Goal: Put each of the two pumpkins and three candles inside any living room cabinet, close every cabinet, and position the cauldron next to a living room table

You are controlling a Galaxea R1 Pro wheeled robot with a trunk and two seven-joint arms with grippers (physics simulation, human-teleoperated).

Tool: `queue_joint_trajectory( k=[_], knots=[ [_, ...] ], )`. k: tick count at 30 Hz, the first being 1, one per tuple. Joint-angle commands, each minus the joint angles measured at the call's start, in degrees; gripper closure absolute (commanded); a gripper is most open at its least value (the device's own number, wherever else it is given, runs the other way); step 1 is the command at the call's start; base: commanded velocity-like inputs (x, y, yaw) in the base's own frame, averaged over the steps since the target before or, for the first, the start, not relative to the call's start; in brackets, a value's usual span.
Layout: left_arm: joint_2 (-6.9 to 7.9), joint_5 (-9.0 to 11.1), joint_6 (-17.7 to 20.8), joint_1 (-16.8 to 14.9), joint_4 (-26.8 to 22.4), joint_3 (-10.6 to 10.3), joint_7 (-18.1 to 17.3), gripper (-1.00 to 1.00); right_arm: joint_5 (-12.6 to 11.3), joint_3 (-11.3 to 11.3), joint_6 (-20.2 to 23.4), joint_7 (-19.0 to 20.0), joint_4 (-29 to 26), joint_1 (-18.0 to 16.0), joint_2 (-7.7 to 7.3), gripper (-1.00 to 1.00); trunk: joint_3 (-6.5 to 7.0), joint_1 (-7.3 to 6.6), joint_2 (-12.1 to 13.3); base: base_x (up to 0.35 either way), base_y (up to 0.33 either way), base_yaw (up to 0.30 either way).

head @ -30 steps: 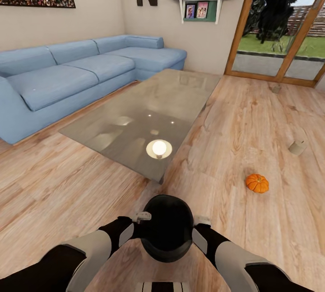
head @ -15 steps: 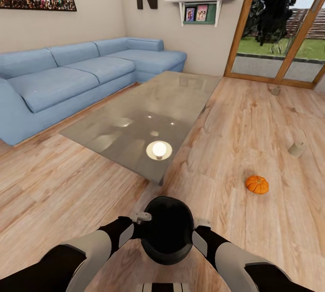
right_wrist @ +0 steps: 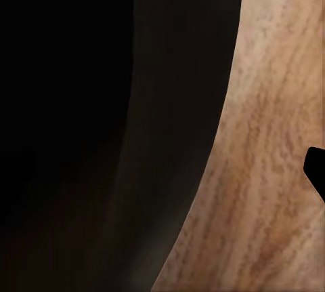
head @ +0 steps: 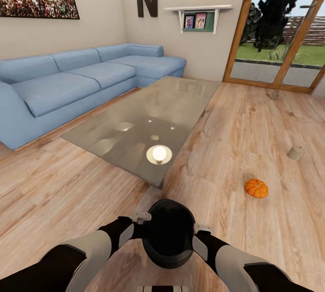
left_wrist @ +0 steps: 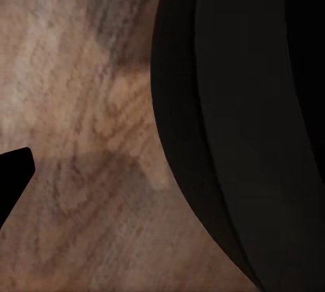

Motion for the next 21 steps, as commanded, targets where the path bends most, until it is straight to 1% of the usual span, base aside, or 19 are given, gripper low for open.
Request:
queue_joint_trajectory(
  k=[1,3,21],
  knots=[
    [0.00,0.4,0.2,0.0,0.0,-0.9,0.0,-1.00,-0.4,0.0,0.3,-0.3,-0.1,0.0,0.02,-1.00,-0.05,-0.01,0.0,0.000,0.000,0.000],
    [0.00,0.4,0.2,0.0,0.0,-0.9,0.0,-1.00,-0.4,0.0,0.3,-0.3,-0.1,0.0,0.02,-1.00,-0.05,-0.01,0.0,0.000,0.000,0.000],
    [0.00,0.4,0.3,0.0,0.0,-0.9,0.1,-1.00,-0.4,0.0,0.3,-0.3,-0.1,0.0,0.02,-1.00,3.94,-0.48,0.2,0.000,0.000,0.000]
  ],
)
